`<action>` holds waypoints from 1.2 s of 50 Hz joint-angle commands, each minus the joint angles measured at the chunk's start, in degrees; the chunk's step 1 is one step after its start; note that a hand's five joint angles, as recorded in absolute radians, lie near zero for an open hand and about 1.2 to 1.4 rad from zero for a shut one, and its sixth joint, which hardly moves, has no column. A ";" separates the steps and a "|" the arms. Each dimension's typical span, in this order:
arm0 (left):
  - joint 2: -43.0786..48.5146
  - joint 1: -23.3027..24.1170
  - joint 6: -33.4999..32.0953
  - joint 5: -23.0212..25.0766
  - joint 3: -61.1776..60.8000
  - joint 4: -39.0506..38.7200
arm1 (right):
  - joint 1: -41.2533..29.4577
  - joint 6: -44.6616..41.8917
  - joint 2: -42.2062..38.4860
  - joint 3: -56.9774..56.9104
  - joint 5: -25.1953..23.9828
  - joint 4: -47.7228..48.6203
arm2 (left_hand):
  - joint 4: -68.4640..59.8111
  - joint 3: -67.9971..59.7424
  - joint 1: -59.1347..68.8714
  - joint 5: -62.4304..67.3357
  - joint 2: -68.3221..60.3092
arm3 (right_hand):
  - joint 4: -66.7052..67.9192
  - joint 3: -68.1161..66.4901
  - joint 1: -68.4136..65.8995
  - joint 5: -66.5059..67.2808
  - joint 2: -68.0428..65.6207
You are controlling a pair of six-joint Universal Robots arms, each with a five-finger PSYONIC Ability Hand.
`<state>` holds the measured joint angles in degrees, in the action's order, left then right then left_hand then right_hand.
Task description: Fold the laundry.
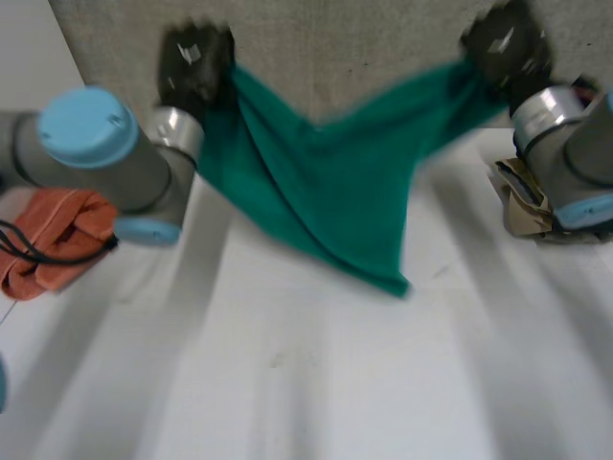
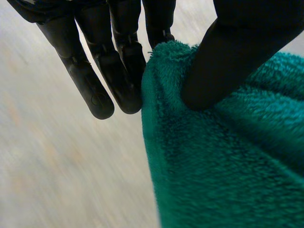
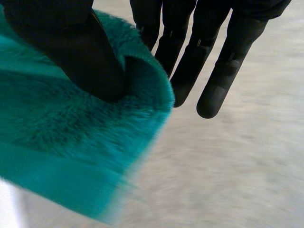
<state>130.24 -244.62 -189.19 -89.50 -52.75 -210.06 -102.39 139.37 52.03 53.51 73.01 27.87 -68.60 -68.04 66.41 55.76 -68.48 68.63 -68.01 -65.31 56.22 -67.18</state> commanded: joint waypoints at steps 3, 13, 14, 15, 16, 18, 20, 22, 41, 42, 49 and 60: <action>-5.87 0.02 -0.04 0.38 -4.45 -2.20 | -0.09 13.12 11.15 13.63 0.73 1.15 | -11.40 -11.96 13.59 14.24 -11.52 | 11.37 -11.99 -14.69 13.78 -12.82; -7.11 1.59 -0.13 0.56 -20.80 3.25 | 0.44 8.83 11.60 24.96 -2.96 -21.96 | -11.40 -11.96 13.59 14.24 -11.52 | 11.37 -11.99 -14.69 13.78 -12.82; -7.11 2.12 -0.04 0.56 -22.12 3.69 | 0.53 5.68 11.16 27.85 -3.14 -24.59 | -11.40 -11.96 13.59 14.24 -11.52 | 11.37 -11.99 -14.69 13.78 -12.82; -7.20 2.73 -0.13 0.56 -23.52 4.13 | 0.70 3.74 11.07 29.18 -3.14 -25.75 | -11.40 -11.96 13.59 14.24 -11.52 | 11.37 -11.99 -14.69 13.78 -12.82; -7.28 4.05 -0.13 0.56 -26.23 5.18 | 0.96 1.80 11.07 30.59 -3.14 -26.72 | -11.40 -11.96 13.59 14.24 -11.52 | 11.37 -11.99 -14.69 13.78 -12.82; -7.46 5.11 -0.22 0.56 -28.97 6.59 | 3.41 -4.59 11.16 34.62 -2.88 -29.08 | -11.40 -11.96 13.59 14.24 -11.52 | 11.37 -11.99 -14.69 13.78 -12.82; -8.51 5.90 -0.04 0.65 -32.66 8.79 | 5.88 -8.74 11.51 37.00 -2.61 -30.59 | -11.40 -11.96 13.59 14.24 -11.52 | 11.37 -11.99 -14.69 13.78 -12.82; -10.00 6.08 0.05 0.65 -34.95 10.11 | 9.04 -14.81 11.86 39.73 -2.44 -33.57 | -11.40 -11.96 13.59 14.24 -11.52 | 11.37 -11.99 -14.69 13.78 -12.82; -19.32 6.61 0.05 0.73 -46.21 11.34 | 5.90 -5.10 18.82 22.90 -7.79 -45.80 | -11.40 -11.96 13.59 14.24 -11.52 | -52.83 52.21 49.51 -50.42 51.38; -19.41 6.69 0.13 0.73 -46.21 11.34 | 5.02 -4.20 17.68 21.30 -8.41 -45.80 | -11.40 -11.96 13.59 14.24 -11.52 | -52.83 52.21 49.51 -50.42 51.38; -20.55 6.87 0.13 0.73 -46.21 11.25 | -4.74 -2.09 2.74 4.16 -12.01 -45.45 | -11.40 -11.96 13.59 14.24 -11.52 | -51.65 51.03 48.33 -49.25 50.20; -21.08 6.96 0.05 0.73 -46.65 11.34 | -11.86 0.20 -22.57 -18.43 -16.15 -45.01 | -11.40 -11.96 13.59 14.24 -11.52 | -43.42 42.80 40.10 -41.01 41.97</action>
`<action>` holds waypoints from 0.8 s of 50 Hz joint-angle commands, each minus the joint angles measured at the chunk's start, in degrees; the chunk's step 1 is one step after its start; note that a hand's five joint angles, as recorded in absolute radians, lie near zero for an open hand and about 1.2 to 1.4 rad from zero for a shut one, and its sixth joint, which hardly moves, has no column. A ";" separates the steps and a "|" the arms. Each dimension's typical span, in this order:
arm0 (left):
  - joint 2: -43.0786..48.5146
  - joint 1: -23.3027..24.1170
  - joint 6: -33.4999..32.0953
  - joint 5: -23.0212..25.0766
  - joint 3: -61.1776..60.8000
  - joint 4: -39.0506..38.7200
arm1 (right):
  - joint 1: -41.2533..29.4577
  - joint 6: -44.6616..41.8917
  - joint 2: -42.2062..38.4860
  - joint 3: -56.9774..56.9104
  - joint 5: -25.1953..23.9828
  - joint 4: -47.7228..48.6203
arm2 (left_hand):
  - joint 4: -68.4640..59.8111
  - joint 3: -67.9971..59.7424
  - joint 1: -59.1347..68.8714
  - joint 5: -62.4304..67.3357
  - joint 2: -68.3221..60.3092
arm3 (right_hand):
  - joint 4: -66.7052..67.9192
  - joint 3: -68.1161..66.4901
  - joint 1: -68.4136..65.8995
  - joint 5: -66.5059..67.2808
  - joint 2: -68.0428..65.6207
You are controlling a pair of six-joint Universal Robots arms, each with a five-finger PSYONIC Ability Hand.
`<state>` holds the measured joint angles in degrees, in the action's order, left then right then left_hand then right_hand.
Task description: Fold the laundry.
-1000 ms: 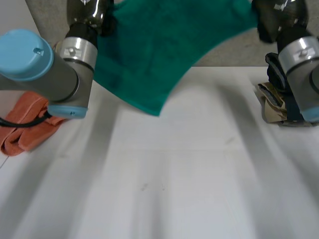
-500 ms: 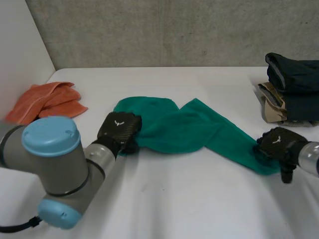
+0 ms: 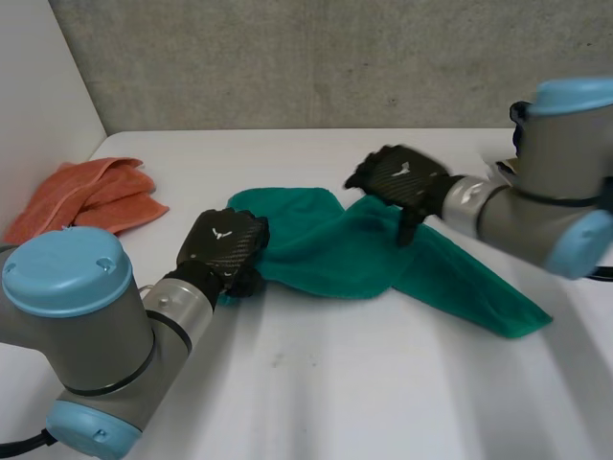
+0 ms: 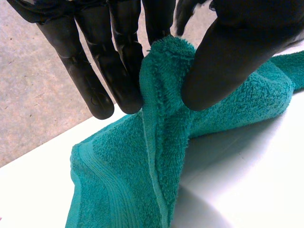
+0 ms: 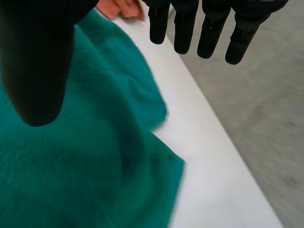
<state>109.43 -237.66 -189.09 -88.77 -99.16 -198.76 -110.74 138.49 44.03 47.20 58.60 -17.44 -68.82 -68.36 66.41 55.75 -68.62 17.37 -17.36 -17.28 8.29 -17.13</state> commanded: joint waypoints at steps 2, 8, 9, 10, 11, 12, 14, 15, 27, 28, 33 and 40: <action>-0.44 0.09 -0.05 0.00 -0.25 -0.05 | -3.96 1.08 -17.39 -14.50 -1.74 0.30 | -11.18 -11.64 13.59 14.25 -11.38 | 9.69 -9.70 -9.79 8.77 -9.93; -0.44 0.09 -0.14 0.00 -0.16 -0.05 | -4.49 1.52 -20.75 -20.04 1.24 4.15 | -11.18 -11.64 13.59 14.25 -11.38 | 62.53 -62.54 -62.63 61.61 -62.77; -0.36 0.09 -0.14 0.00 -0.16 -0.13 | -4.49 2.04 -19.78 -19.78 2.29 5.99 | -11.18 -11.64 13.59 14.25 -11.38 | 62.63 -62.64 -62.72 61.70 -62.86; -0.36 0.00 -0.14 -0.09 -0.07 -0.14 | -4.57 3.26 -17.42 -18.56 4.22 8.88 | -11.18 -11.64 13.59 14.25 -11.38 | 62.63 -62.64 -62.72 61.71 -62.87; -0.36 0.00 -0.14 -0.09 -0.07 -0.14 | -4.49 4.06 -15.49 -17.07 5.19 10.31 | -11.18 -11.64 13.59 14.25 -11.38 | 62.63 -62.64 -62.72 61.71 -62.87; -0.27 -0.09 -0.14 -0.09 0.01 -0.22 | -4.31 4.76 -13.29 -15.14 5.81 11.54 | -11.18 -11.64 13.59 14.25 -11.38 | 62.63 -62.64 -62.72 61.71 -62.87; -0.27 -0.09 -0.14 -0.09 0.19 -0.31 | -3.87 5.90 -5.33 -7.35 7.13 14.87 | -11.18 -11.64 13.59 14.25 -11.38 | 62.63 -62.64 -62.72 61.71 -62.87; -0.36 -0.09 -0.14 -0.09 0.36 -0.40 | -3.78 6.09 -2.40 -4.52 7.22 15.76 | -11.18 -11.64 13.59 14.25 -11.38 | 62.63 -62.64 -62.72 61.71 -62.87; -7.82 -1.32 -0.31 -0.79 5.20 -3.91 | -2.91 6.44 25.56 15.02 8.02 12.97 | -11.18 -11.64 13.59 14.25 -11.38 | 62.63 -62.64 -62.72 61.71 -62.87; -9.83 -1.32 -0.22 -0.88 5.98 -3.83 | -2.56 6.44 27.06 15.55 8.10 11.30 | -11.18 -11.64 13.59 14.25 -11.38 | 62.63 -62.64 -62.72 61.71 -62.87; -15.64 -1.23 -0.22 -0.88 7.31 -3.30 | 1.13 5.83 35.05 16.43 7.84 -3.08 | -11.18 -11.64 13.59 14.25 -11.38 | 62.63 -62.64 -62.72 61.71 -62.87; -16.97 -1.49 -2.07 -0.71 9.33 3.45 | 5.62 -1.62 38.15 18.18 6.79 -20.24 | -11.18 -11.64 13.59 14.25 -11.38 | 62.63 -62.64 -62.72 61.71 -62.87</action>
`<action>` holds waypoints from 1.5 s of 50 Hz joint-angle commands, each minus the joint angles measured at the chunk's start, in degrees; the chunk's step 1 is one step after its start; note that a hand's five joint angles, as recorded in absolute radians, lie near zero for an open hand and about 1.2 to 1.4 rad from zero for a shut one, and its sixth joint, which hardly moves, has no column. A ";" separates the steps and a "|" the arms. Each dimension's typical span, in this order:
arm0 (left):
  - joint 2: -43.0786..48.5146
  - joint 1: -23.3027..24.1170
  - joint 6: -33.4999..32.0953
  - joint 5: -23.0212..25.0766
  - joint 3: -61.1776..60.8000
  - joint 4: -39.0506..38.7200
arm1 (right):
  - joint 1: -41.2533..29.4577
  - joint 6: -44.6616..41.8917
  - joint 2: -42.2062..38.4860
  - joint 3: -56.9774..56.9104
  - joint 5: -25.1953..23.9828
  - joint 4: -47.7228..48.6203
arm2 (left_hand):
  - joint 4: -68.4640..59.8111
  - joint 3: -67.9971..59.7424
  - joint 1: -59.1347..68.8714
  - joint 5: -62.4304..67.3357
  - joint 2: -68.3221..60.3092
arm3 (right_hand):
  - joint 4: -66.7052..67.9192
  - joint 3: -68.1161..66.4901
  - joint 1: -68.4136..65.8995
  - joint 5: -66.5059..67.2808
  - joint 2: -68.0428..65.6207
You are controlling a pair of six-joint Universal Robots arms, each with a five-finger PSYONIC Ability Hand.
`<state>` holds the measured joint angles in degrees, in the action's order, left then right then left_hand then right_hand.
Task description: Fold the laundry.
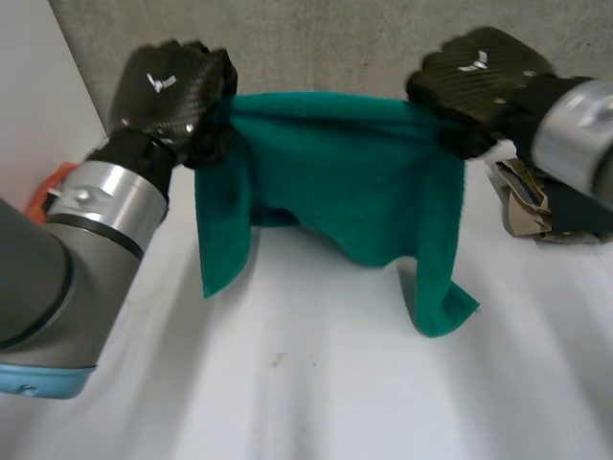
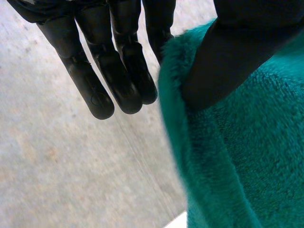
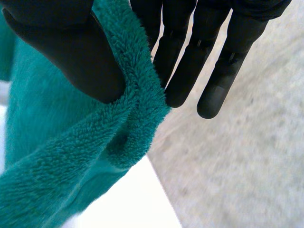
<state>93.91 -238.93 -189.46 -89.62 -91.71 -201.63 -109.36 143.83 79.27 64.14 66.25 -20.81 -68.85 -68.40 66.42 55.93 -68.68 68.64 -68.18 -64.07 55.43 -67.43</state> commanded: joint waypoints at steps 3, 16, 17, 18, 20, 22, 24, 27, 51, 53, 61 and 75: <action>2.14 -0.22 -3.10 0.23 2.93 10.19 | 3.80 -13.02 1.69 3.44 -0.42 -18.65 | -11.15 -11.60 13.58 14.07 -11.32 | 11.36 -11.82 -15.93 14.57 -12.57; 28.24 -0.83 -12.68 0.23 18.54 12.40 | 1.35 -7.08 -19.93 -5.24 2.65 -8.03 | -11.15 -11.60 13.58 14.07 -11.32 | 11.36 -11.82 -15.93 14.57 -12.57; 29.22 -1.10 -13.03 0.23 20.41 11.96 | 0.91 -5.94 -20.81 -6.56 3.53 -6.19 | -11.15 -11.60 13.58 14.07 -11.32 | 11.36 -11.82 -15.93 14.57 -12.57; 29.92 -1.45 -13.30 0.23 22.25 11.44 | 0.21 -3.67 -21.95 -9.09 5.80 -1.64 | -11.15 -11.60 13.58 14.07 -11.32 | 11.36 -11.82 -15.93 14.57 -12.57; 31.33 -2.50 -14.00 0.23 27.60 8.46 | -0.50 -1.11 -22.40 -11.39 8.10 4.00 | -11.15 -11.60 13.58 14.07 -11.32 | 11.36 -11.82 -15.93 14.57 -12.57; 31.77 -3.12 -14.44 0.23 30.87 5.03 | -1.46 2.66 -22.05 -13.24 11.25 14.41 | -11.15 -11.60 13.58 14.07 -11.32 | 11.36 -11.82 -15.93 14.57 -12.57; 31.69 -3.47 -14.62 0.14 33.51 0.38 | -2.08 5.05 -21.26 -13.43 13.02 22.53 | -11.15 -11.60 13.58 14.07 -11.32 | 11.36 -11.82 -15.93 14.57 -12.57; 30.20 -3.56 -14.97 -0.30 36.16 -12.36 | -2.44 9.09 -17.66 -11.24 15.31 37.92 | -11.15 -11.60 13.58 14.07 -11.32 | 11.36 -11.82 -15.93 14.57 -12.57; 21.05 -2.86 -14.62 0.41 3.30 -6.15 | -2.44 10.34 -11.50 22.16 8.29 27.76 | -11.15 -11.60 13.58 14.07 -11.32 | 11.36 -11.82 -15.93 14.57 -12.57; 22.98 -2.86 -14.79 0.41 1.36 -5.71 | -2.35 9.02 -13.34 25.94 7.15 28.46 | -11.15 -11.60 13.58 14.07 -11.32 | 11.36 -11.82 -15.93 14.57 -12.57; 27.39 -3.65 -14.53 0.49 -3.21 -5.45 | -1.82 5.59 -15.81 29.47 6.79 28.81 | 9.64 9.20 -7.21 -6.72 9.48 | 11.36 -11.82 -15.93 14.57 -12.57; 15.60 -8.21 -12.77 0.85 -12.18 -4.31 | 2.22 8.13 -13.61 29.29 6.70 28.81 | 44.17 43.72 -41.74 -41.25 44.01 | 11.36 -11.82 -15.93 14.57 -12.57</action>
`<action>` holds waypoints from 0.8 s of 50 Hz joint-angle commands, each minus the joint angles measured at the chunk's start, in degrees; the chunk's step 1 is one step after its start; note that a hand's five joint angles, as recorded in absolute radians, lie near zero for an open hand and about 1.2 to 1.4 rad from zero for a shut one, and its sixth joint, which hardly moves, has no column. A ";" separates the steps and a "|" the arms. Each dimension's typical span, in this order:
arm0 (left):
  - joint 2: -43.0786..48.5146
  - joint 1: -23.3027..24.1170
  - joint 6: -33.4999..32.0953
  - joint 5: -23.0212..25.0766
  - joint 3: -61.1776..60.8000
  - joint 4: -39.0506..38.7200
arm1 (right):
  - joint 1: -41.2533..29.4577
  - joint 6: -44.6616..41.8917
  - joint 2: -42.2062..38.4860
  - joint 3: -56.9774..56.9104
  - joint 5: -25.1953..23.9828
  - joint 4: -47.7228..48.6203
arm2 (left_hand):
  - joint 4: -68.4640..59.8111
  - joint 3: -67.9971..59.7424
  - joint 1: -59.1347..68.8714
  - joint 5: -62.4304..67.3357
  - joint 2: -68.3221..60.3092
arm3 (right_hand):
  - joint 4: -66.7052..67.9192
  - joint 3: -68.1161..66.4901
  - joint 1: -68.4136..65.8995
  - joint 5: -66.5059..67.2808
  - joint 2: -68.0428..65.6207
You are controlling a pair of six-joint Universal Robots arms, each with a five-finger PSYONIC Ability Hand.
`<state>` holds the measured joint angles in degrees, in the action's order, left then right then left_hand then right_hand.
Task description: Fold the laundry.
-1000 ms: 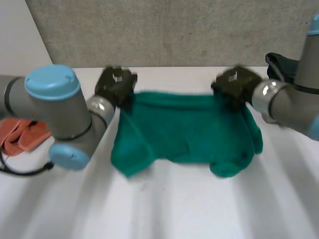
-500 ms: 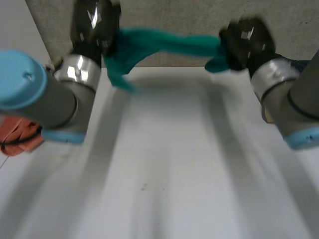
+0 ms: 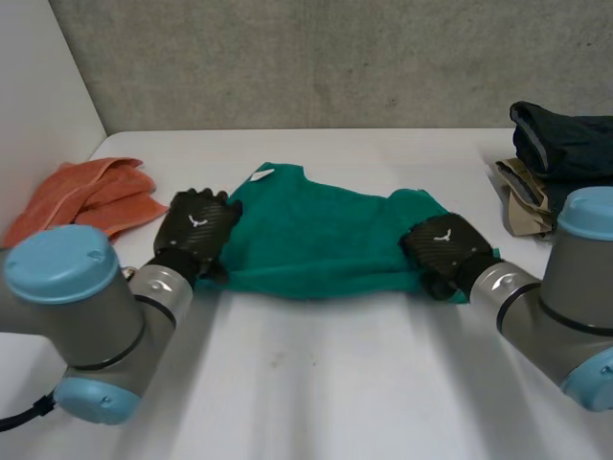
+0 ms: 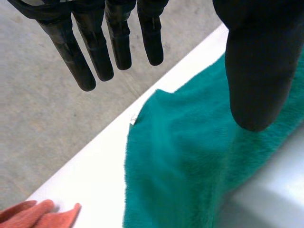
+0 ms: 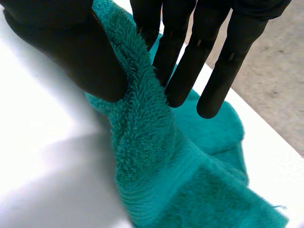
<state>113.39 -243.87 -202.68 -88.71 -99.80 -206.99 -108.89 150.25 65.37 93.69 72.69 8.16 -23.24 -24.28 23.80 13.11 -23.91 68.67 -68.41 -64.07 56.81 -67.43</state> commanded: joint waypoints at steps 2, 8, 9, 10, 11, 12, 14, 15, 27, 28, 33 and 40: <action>-3.88 -5.37 0.36 0.38 -5.74 2.20 | 2.02 2.68 -0.42 -0.61 0.26 -0.25 | -1.94 -0.91 1.39 2.07 -1.28 | 11.33 -11.59 -15.93 13.19 -12.57; -3.62 -10.39 0.53 4.59 -8.31 3.70 | 2.11 6.98 -3.32 -2.46 0.17 -0.51 | -2.11 -1.08 1.56 2.24 -1.45 | 11.33 -11.59 -15.93 13.19 -12.57; -3.53 -11.00 0.53 5.38 -8.48 3.79 | 2.11 7.25 -3.41 -2.55 0.08 -0.51 | -2.28 -1.24 1.72 2.41 -1.61 | 11.33 -11.59 -15.93 13.19 -12.57; -3.27 -12.14 0.53 7.22 -8.57 4.14 | 2.11 7.43 -3.50 -2.55 0.08 -0.42 | -2.61 -1.58 2.06 2.74 -1.95 | 11.33 -11.59 -15.93 13.19 -12.57; -3.18 -12.50 0.62 8.11 -8.57 4.40 | 2.11 7.51 -3.50 -2.63 0.08 -0.34 | -2.95 -1.92 2.40 3.08 -2.29 | 11.33 -11.59 -15.93 13.19 -12.57; -3.00 -12.85 0.62 8.90 -8.57 4.58 | 2.11 7.60 -3.50 -2.64 -0.01 -0.25 | -3.29 -2.25 2.73 3.42 -2.62 | 11.33 -11.59 -15.93 13.19 -12.57; -2.31 -13.47 0.53 10.91 -8.40 5.37 | 2.11 7.60 -3.50 -2.64 -0.10 -0.25 | -3.46 -2.42 2.90 3.59 -2.79 | 11.33 -11.59 -15.93 13.19 -12.57; -1.95 -13.64 0.53 11.45 -8.22 5.46 | 2.19 7.60 -3.50 -2.55 -0.10 -0.34 | -3.46 -2.42 2.90 3.59 -2.79 | 11.33 -11.59 -15.93 13.19 -12.57; 4.81 -15.84 -0.52 11.98 -4.00 4.84 | 2.11 7.43 -3.41 -2.20 -0.36 -0.42 | -5.47 -4.44 4.92 5.61 -4.81 | 11.33 -11.59 -15.93 13.19 -12.57; 5.60 -16.54 -0.61 12.16 -3.30 4.67 | 2.02 7.43 -3.41 -2.11 -0.36 -0.34 | -6.98 -5.94 6.42 7.11 -6.31 | 11.33 -11.59 -15.93 13.19 -12.57; 8.15 -17.51 -1.22 12.77 -0.84 4.32 | 2.02 7.25 -3.50 -2.02 -0.36 -0.25 | -9.68 -8.64 9.12 9.81 -9.01 | 11.33 -11.59 -15.93 13.19 -12.57; 10.09 -17.69 -1.31 14.44 1.71 2.74 | 2.02 7.16 -3.41 -1.84 -0.45 -0.16 | -14.22 -13.19 13.67 14.35 -13.56 | 11.33 -11.59 -15.93 13.19 -12.57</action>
<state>122.05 -261.40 -203.88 -75.56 -99.99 -203.04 -106.87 157.48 61.94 91.77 72.30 7.97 -31.24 -30.85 31.21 21.28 -30.74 68.67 -68.41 -64.07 57.11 -67.43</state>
